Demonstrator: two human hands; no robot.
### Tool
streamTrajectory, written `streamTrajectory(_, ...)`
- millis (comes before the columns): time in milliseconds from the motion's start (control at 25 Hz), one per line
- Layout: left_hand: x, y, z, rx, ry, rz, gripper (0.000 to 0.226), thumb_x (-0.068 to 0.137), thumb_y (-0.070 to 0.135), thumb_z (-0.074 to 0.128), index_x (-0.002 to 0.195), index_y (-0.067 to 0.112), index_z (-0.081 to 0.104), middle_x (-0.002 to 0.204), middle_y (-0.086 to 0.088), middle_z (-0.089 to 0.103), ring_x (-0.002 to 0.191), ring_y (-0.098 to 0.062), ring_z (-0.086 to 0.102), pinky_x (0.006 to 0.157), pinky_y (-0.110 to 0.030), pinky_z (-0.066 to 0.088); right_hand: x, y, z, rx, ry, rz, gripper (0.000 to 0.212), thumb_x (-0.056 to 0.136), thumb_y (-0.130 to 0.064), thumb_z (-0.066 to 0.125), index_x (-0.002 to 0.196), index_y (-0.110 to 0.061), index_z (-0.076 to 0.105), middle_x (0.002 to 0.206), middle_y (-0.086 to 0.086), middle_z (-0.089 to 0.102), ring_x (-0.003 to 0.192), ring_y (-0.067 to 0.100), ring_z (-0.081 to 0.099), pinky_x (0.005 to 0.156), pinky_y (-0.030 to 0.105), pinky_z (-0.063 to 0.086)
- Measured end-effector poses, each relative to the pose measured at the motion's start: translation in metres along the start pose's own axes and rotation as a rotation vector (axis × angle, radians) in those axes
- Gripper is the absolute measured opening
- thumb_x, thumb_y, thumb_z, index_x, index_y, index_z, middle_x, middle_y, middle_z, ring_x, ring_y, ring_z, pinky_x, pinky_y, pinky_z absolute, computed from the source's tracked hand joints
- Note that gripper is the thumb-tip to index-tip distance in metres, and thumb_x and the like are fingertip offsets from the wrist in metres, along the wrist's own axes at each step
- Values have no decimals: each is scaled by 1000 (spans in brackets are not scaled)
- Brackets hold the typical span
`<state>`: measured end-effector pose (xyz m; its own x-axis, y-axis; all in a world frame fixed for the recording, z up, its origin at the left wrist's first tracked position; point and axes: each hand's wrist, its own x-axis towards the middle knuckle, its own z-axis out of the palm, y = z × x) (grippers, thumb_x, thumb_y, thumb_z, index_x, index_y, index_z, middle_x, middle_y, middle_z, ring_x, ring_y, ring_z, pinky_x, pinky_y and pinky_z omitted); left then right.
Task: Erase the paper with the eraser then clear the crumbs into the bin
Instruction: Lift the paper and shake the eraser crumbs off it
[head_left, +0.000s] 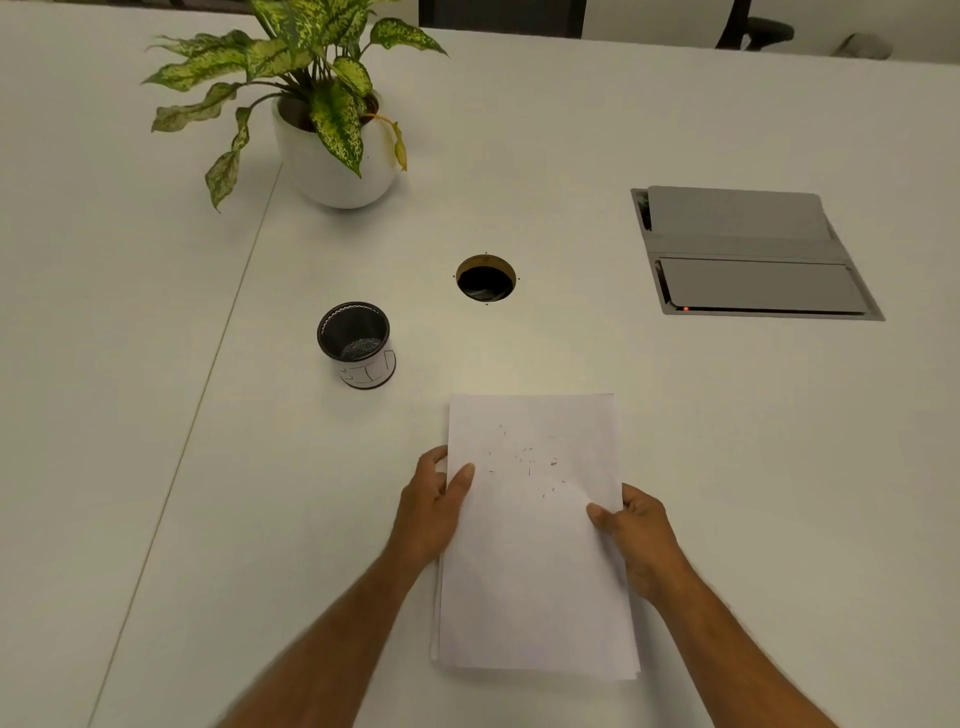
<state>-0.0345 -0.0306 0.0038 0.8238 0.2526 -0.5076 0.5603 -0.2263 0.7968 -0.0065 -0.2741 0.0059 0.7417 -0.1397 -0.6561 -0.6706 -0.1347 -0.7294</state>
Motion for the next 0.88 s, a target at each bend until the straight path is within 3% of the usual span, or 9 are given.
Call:
streamTrajectory(120,-7,-3,3,-1,-4,-32,25,100,25,58,121,13,60,113,-2,70,101,-20,66,87,-32,53,-13,-1,-2,-2,13,-68,25,87,-1,65,107,-16,68,98,2,74,89,24,71,80,38,56)
streamTrajectory(240,-23,1,4,94,48,47,9,101,19,54,94,15,57,85,5,63,79,-16,58,64,-22,42,-28,-1,-3,-18,8,-129,25,88,-3,64,102,-23,68,97,0,75,88,22,71,80,39,57)
streamTrajectory(320,-35,4,5,153,93,125,19,102,18,52,83,18,47,71,8,52,66,-13,48,56,-19,36,-38,0,-3,-41,10,-172,26,89,-5,63,100,-28,66,98,-2,74,89,21,71,82,43,57)
streamTrajectory(440,-54,9,6,142,140,206,14,103,19,51,90,16,49,76,8,58,65,-8,52,57,-13,37,-55,-1,-4,-68,28,-248,25,91,-9,62,103,-31,63,101,-6,72,91,17,69,83,41,57)
streamTrajectory(640,-97,18,0,5,227,393,12,102,12,53,91,18,52,77,12,64,62,3,59,54,-7,41,-97,-7,-10,-55,88,-446,25,93,-12,62,105,-33,62,100,-13,70,88,8,68,73,24,55)
streamTrajectory(800,-130,9,-1,-73,251,507,5,95,25,51,95,28,55,87,10,69,75,-1,66,58,-6,45,-122,4,-17,18,103,-543,25,91,-8,64,106,-29,65,93,-14,72,83,7,69,68,21,56)
streamTrajectory(880,-137,-1,1,-86,267,519,12,92,25,50,100,33,55,94,9,70,83,-1,67,63,-6,48,-128,12,-19,34,109,-551,23,90,-8,65,103,-26,64,89,-13,72,81,8,68,65,18,55)
